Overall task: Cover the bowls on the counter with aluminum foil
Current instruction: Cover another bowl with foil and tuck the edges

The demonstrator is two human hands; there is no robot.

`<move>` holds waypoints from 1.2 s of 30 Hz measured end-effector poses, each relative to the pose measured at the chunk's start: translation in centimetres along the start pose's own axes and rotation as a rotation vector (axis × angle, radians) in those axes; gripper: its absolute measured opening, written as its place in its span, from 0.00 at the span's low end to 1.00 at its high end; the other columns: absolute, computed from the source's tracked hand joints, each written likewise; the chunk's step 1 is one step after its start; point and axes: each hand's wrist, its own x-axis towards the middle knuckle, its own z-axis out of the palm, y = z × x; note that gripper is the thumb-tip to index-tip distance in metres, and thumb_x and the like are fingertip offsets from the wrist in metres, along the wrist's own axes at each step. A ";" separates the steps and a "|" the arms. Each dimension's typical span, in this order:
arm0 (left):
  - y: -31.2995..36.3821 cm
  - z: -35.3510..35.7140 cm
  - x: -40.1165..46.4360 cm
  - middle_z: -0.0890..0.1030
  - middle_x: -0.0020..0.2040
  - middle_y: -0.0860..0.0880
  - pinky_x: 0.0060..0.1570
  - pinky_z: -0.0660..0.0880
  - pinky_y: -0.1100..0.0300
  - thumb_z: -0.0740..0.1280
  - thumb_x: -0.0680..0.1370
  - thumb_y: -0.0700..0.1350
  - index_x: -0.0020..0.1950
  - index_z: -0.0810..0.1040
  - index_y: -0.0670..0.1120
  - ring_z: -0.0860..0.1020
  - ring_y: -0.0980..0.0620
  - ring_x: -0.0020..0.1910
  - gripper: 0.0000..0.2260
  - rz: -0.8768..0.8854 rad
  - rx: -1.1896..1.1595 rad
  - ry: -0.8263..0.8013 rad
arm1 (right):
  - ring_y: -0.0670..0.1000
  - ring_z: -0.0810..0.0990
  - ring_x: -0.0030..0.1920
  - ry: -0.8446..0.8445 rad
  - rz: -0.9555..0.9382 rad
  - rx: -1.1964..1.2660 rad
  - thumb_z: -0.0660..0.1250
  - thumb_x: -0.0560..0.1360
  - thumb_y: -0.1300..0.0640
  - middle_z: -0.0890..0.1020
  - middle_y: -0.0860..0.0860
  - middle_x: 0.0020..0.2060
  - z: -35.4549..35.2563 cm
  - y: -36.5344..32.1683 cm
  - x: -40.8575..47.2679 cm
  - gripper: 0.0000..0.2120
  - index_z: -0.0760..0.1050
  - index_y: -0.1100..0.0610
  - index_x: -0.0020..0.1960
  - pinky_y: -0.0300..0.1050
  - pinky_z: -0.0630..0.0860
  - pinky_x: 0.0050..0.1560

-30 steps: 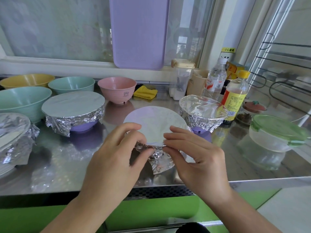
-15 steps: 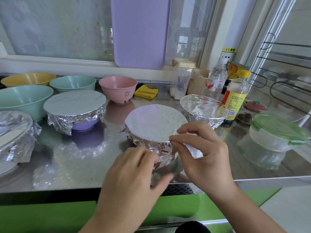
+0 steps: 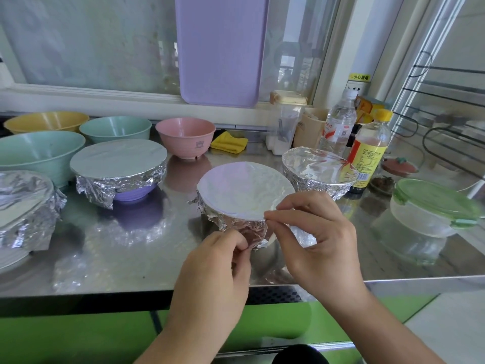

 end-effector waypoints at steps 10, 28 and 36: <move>0.6 -0.8 0.6 0.85 0.37 0.54 0.41 0.81 0.53 0.73 0.77 0.38 0.42 0.80 0.54 0.84 0.52 0.34 0.11 -0.332 -0.323 -0.094 | 0.53 0.82 0.51 -0.006 0.004 -0.003 0.78 0.75 0.61 0.83 0.46 0.48 -0.1 -0.2 0.0 0.05 0.89 0.53 0.48 0.47 0.76 0.50; 0.9 -2.3 2.2 0.82 0.34 0.42 0.30 0.78 0.55 0.76 0.76 0.38 0.47 0.87 0.45 0.77 0.45 0.29 0.03 -0.678 -0.764 -0.277 | 0.51 0.83 0.51 -0.012 0.020 -0.003 0.80 0.73 0.65 0.84 0.45 0.47 -0.1 -0.6 0.4 0.08 0.89 0.53 0.48 0.47 0.78 0.50; 1.8 -3.7 3.0 0.86 0.40 0.37 0.29 0.82 0.56 0.68 0.81 0.35 0.51 0.82 0.34 0.87 0.40 0.38 0.04 -0.890 -1.044 -0.452 | 0.51 0.83 0.51 -0.005 0.009 -0.009 0.80 0.73 0.65 0.84 0.45 0.47 -0.1 -0.5 0.4 0.08 0.89 0.54 0.48 0.48 0.78 0.51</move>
